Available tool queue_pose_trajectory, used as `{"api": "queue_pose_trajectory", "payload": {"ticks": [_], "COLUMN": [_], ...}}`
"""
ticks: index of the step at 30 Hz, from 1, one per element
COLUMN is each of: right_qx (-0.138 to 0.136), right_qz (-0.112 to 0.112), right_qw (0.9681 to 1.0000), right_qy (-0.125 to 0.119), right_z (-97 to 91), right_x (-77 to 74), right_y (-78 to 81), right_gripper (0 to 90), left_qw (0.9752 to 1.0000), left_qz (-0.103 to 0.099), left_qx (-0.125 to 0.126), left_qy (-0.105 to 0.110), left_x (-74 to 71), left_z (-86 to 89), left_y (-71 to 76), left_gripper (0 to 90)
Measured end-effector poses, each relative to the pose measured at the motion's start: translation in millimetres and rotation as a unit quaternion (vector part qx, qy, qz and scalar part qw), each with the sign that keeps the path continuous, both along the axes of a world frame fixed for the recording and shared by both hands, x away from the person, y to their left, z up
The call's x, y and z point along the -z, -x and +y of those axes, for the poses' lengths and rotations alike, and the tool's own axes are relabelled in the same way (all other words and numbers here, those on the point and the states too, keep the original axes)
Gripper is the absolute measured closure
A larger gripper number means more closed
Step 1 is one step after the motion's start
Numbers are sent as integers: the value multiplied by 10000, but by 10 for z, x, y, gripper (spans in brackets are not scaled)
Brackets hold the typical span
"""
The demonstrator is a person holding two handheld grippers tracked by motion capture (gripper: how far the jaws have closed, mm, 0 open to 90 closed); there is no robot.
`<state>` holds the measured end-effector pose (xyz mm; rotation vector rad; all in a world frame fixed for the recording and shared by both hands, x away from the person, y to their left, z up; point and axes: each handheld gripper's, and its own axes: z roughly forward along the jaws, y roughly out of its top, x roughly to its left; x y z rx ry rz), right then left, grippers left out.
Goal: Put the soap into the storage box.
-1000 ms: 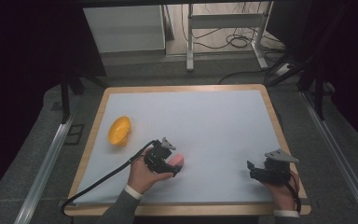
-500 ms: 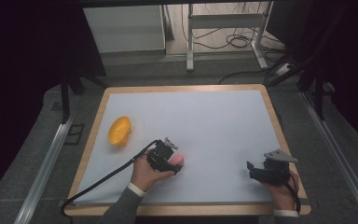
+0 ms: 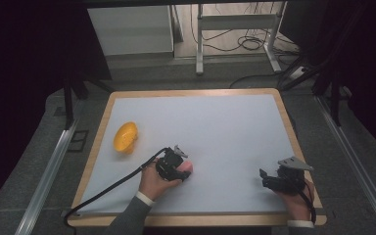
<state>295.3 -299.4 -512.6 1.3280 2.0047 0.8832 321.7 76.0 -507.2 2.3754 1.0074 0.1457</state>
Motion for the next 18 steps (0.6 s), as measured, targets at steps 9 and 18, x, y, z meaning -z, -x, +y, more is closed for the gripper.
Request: {"api": "queue_pose_trajectory", "payload": {"ticks": [9,18], "right_qx": [9,4], "right_qz": [-29,-18], "right_qw": [10000,10000], "right_qy": [-2,29], "right_z": [-4,3], "right_x": [-10,-1], "right_y": [6,4], "right_gripper": [122,121], "left_qw": [9999,9997], "left_qz": [-103,-203], "left_qx": [-4,-36], "left_qy": [56,88], "left_x": [-87,-158], "left_z": [50,104], "left_y": [33,44], "left_gripper": [601,601]}}
